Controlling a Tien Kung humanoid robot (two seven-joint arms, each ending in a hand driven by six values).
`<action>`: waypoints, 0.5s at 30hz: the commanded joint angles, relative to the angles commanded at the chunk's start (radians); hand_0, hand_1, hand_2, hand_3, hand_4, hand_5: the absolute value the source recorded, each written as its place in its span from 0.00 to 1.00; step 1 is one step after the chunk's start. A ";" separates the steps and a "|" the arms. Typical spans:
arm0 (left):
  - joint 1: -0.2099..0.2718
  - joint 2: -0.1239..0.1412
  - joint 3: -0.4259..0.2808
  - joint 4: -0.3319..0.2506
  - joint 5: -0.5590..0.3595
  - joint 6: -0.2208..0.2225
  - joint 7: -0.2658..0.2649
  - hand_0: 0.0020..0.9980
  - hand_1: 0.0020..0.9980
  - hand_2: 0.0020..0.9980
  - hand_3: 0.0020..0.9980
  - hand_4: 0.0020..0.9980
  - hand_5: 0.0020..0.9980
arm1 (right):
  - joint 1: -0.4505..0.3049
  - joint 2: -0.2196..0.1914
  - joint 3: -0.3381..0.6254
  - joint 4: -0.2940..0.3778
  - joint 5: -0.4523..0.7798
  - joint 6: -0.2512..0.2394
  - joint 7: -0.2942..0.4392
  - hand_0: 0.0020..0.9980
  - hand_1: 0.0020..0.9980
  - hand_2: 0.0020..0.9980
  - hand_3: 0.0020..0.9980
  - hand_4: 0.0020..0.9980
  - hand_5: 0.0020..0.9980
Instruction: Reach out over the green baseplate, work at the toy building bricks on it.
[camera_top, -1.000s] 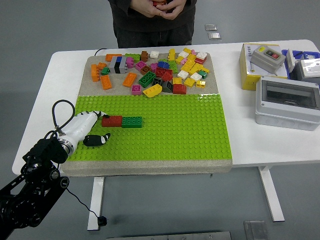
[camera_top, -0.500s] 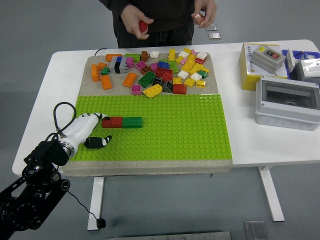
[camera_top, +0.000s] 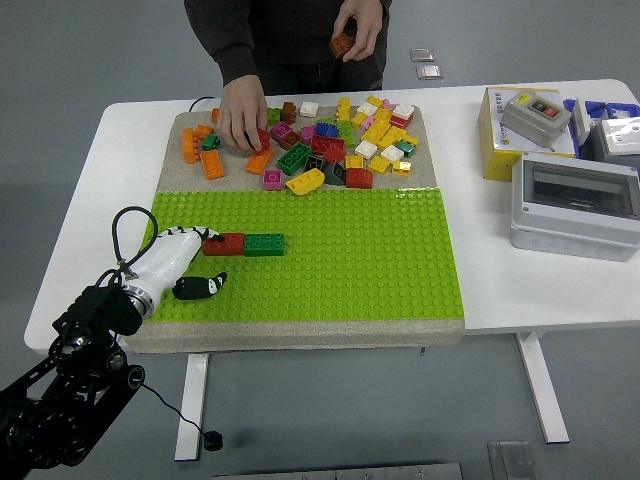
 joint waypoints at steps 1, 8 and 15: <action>0.000 0.000 0.000 -0.001 0.003 0.003 0.000 1.00 0.93 0.93 0.77 0.70 0.31 | 0.000 0.000 0.000 0.000 0.000 0.000 0.000 0.69 0.63 0.62 0.71 0.32 0.91; 0.004 0.000 0.003 0.003 0.017 0.016 0.000 1.00 0.93 0.93 0.77 0.70 0.31 | 0.000 0.000 0.002 0.000 0.000 0.001 0.000 0.69 0.62 0.62 0.71 0.33 0.91; 0.002 -0.002 0.012 0.016 0.019 0.020 0.000 1.00 0.93 0.93 0.77 0.70 0.31 | -0.001 0.002 0.004 0.000 0.001 0.002 -0.001 0.69 0.62 0.62 0.71 0.33 0.91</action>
